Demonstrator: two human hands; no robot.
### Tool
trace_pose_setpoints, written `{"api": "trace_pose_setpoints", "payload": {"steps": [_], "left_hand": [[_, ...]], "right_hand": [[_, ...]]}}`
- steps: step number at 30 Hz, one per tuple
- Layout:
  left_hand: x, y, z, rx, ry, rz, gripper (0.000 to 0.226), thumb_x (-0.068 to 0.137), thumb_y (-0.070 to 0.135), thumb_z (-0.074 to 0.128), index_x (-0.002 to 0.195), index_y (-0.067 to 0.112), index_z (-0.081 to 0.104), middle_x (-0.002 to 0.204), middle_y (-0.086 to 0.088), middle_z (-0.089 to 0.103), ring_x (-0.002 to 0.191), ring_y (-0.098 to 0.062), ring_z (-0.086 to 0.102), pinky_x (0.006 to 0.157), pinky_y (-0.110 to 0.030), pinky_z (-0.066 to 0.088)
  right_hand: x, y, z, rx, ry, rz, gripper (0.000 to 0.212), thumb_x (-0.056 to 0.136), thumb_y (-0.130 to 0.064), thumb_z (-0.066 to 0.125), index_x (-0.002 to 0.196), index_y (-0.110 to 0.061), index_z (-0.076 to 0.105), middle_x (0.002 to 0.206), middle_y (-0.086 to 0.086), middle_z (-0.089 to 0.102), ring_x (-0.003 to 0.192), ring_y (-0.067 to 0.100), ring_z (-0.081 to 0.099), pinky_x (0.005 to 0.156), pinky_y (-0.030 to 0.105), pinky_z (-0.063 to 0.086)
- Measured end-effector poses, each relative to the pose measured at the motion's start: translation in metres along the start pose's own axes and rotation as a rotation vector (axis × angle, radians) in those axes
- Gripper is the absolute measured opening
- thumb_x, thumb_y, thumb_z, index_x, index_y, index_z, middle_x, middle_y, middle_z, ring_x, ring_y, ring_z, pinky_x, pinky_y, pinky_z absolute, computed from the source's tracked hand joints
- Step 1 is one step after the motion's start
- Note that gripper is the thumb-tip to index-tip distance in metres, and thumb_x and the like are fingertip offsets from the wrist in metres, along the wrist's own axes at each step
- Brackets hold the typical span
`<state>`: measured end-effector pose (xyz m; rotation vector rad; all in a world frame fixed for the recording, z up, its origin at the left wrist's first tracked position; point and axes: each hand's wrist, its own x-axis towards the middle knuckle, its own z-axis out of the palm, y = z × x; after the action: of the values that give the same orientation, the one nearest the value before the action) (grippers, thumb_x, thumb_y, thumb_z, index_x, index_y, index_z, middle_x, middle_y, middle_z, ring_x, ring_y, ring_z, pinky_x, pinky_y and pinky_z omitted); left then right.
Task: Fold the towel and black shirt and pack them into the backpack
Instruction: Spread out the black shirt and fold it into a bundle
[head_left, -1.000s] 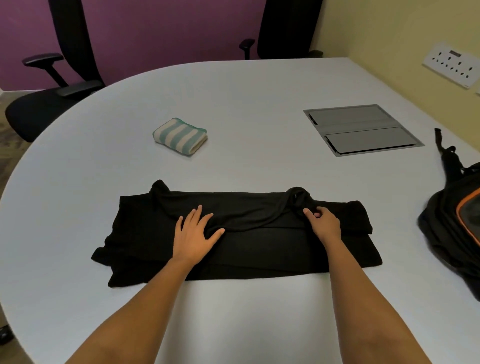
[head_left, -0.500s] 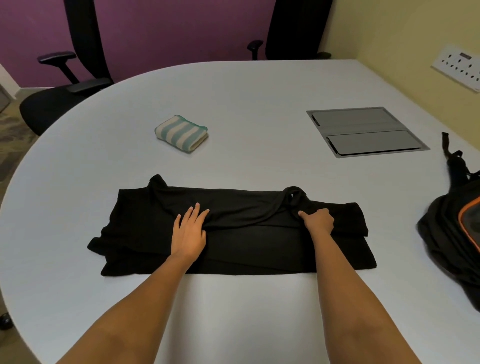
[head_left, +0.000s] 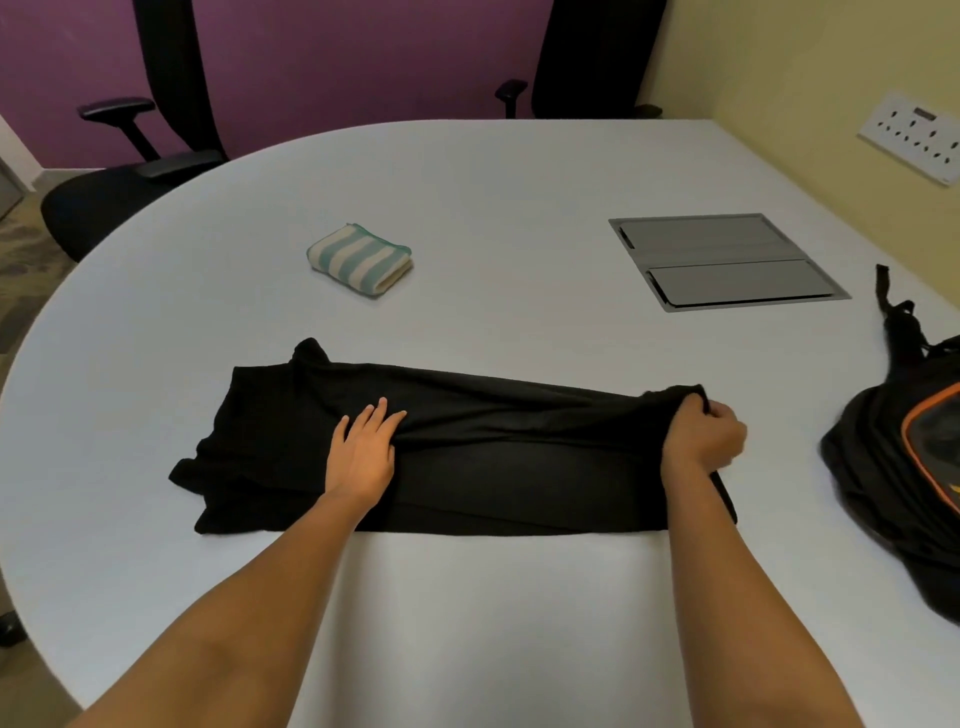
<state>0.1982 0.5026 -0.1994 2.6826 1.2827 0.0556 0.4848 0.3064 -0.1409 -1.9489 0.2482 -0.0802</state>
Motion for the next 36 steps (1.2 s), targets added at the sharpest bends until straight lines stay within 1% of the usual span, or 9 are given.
{"api": "trace_pose_setpoints", "payload": {"steps": [5, 9, 12, 15, 20, 23, 26, 31, 36], "left_hand": [[-0.005, 0.0, -0.007, 0.054, -0.007, 0.042, 0.053, 0.099, 0.015, 0.039, 0.148, 0.028, 0.025, 0.158, 0.0, 0.017, 0.146, -0.017, 0.014, 0.121, -0.038, 0.007], [-0.003, 0.007, -0.013, 0.072, -0.016, 0.071, 0.06, 0.095, 0.011, 0.044, 0.148, 0.029, 0.024, 0.159, 0.002, 0.015, 0.147, -0.016, 0.012, 0.121, -0.038, 0.005], [-0.005, 0.009, -0.014, 0.044, -0.081, 0.066, 0.062, 0.093, 0.016, 0.047, 0.149, 0.03, 0.024, 0.159, 0.002, 0.013, 0.147, -0.016, 0.009, 0.121, -0.039, 0.003], [-0.01, 0.007, -0.011, 0.041, -0.166, 0.09, 0.06, 0.094, 0.033, 0.044, 0.149, 0.032, 0.021, 0.16, 0.002, 0.009, 0.148, -0.015, 0.005, 0.12, -0.04, 0.002], [-0.013, 0.014, -0.014, -0.079, -0.157, 0.213, 0.069, 0.084, 0.07, 0.018, 0.142, 0.037, 0.037, 0.157, 0.009, 0.021, 0.146, -0.009, 0.012, 0.12, -0.038, 0.002], [-0.001, 0.035, -0.016, -0.12, -0.134, 0.261, 0.059, 0.092, 0.064, 0.024, 0.141, 0.035, 0.04, 0.155, 0.009, 0.026, 0.145, -0.007, 0.016, 0.119, -0.036, 0.005], [0.017, 0.062, -0.015, -0.08, -0.139, 0.298, 0.046, 0.1, 0.044, 0.031, 0.144, 0.031, 0.036, 0.155, 0.008, 0.028, 0.144, -0.009, 0.018, 0.119, -0.035, 0.008], [0.038, 0.1, -0.006, -0.071, -0.226, 0.385, 0.045, 0.101, 0.032, 0.037, 0.145, 0.026, 0.034, 0.149, 0.004, 0.038, 0.14, -0.013, 0.03, 0.117, -0.036, 0.014], [0.057, 0.112, -0.01, -0.07, -0.165, 0.404, 0.032, 0.098, 0.031, 0.044, 0.128, 0.027, 0.055, 0.129, 0.003, 0.053, 0.122, -0.016, 0.047, 0.111, -0.034, 0.024]], "right_hand": [[0.018, 0.014, -0.039, -0.046, 0.049, -0.096, 0.025, 0.092, 0.0, 0.044, 0.104, 0.001, 0.066, 0.125, 0.017, 0.049, 0.099, 0.025, 0.056, 0.085, 0.022, 0.042], [0.026, 0.028, -0.049, -0.071, -0.021, -0.032, 0.029, 0.091, 0.004, 0.042, 0.096, -0.002, 0.07, 0.106, 0.011, 0.063, 0.095, 0.026, 0.059, 0.082, 0.026, 0.047], [0.032, 0.03, -0.054, -0.252, -0.125, 0.117, 0.023, 0.095, -0.006, 0.045, 0.085, 0.002, 0.065, 0.09, 0.01, 0.061, 0.082, 0.025, 0.059, 0.072, 0.027, 0.047], [0.034, 0.038, -0.06, -0.489, -0.251, 0.232, 0.027, 0.095, -0.017, 0.052, 0.107, 0.006, 0.059, 0.11, 0.021, 0.06, 0.102, 0.037, 0.058, 0.085, 0.037, 0.046], [0.036, 0.041, -0.062, -0.611, -0.335, 0.231, 0.039, 0.095, -0.028, 0.047, 0.116, 0.004, 0.053, 0.107, 0.021, 0.052, 0.098, 0.033, 0.051, 0.09, 0.042, 0.042], [0.041, 0.04, -0.061, -0.733, -0.436, 0.242, 0.067, 0.091, -0.049, 0.053, 0.134, 0.001, 0.041, 0.135, 0.022, 0.044, 0.125, 0.038, 0.042, 0.104, 0.045, 0.036], [0.053, 0.043, -0.057, -0.8, -0.574, 0.281, 0.085, 0.08, -0.056, 0.064, 0.138, 0.0, 0.038, 0.138, 0.021, 0.043, 0.127, 0.036, 0.042, 0.106, 0.045, 0.039], [0.052, 0.046, -0.056, -0.794, -0.578, 0.291, 0.086, 0.073, -0.04, 0.078, 0.139, -0.002, 0.037, 0.138, 0.018, 0.042, 0.128, 0.034, 0.04, 0.102, 0.041, 0.042], [0.039, 0.023, -0.061, -0.575, -0.471, 0.189, 0.058, 0.079, -0.009, 0.075, 0.131, -0.01, 0.049, 0.138, 0.018, 0.042, 0.123, 0.034, 0.047, 0.094, 0.036, 0.042]]}}
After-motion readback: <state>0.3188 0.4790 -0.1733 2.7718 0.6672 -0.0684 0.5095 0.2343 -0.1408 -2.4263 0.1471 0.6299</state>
